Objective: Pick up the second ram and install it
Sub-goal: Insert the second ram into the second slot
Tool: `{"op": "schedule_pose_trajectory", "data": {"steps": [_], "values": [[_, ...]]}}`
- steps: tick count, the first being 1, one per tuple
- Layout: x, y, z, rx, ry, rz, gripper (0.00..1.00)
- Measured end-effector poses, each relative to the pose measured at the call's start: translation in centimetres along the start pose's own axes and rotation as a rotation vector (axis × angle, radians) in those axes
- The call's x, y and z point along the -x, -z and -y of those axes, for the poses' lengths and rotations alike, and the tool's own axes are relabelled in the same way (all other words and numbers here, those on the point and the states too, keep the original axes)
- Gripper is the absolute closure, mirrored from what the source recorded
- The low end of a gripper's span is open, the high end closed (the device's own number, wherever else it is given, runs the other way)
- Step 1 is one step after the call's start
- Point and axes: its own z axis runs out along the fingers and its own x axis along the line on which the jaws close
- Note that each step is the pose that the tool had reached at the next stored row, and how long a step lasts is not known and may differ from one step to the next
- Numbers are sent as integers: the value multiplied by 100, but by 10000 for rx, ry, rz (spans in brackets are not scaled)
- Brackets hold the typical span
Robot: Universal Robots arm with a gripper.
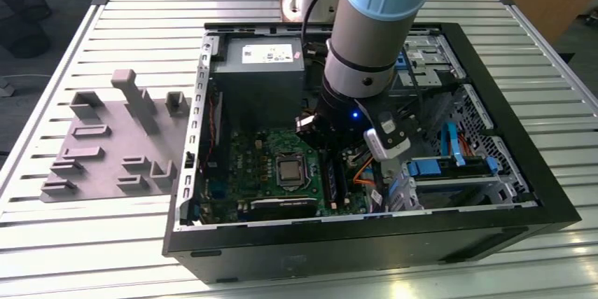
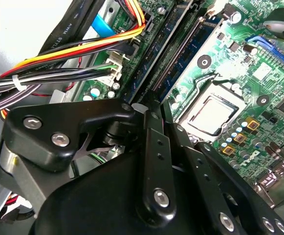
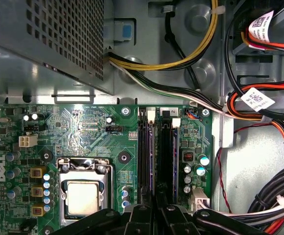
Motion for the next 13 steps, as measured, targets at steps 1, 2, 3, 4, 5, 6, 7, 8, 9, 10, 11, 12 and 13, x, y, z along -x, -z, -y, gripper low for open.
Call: {"op": "schedule_pose_trajectory", "data": {"steps": [1,2,3,4,5,6,7,8,9,10,11,12,13], "values": [[0,0,0,0,0,0,86],[0,0,0,0,0,0,86],[0,0,0,0,0,0,86],[0,-1,0,-2,0,1,86],[0,-1,0,-2,0,2,85],[0,0,0,-1,0,0,85],[0,-1,0,0,0,0,79],[0,-1,0,1,0,0,79],[0,-1,0,0,0,0,79],[0,-1,0,0,0,0,79],[0,-1,0,0,0,0,79],[0,-1,0,-1,0,0,79],[0,-1,0,-1,1,0,79]]}}
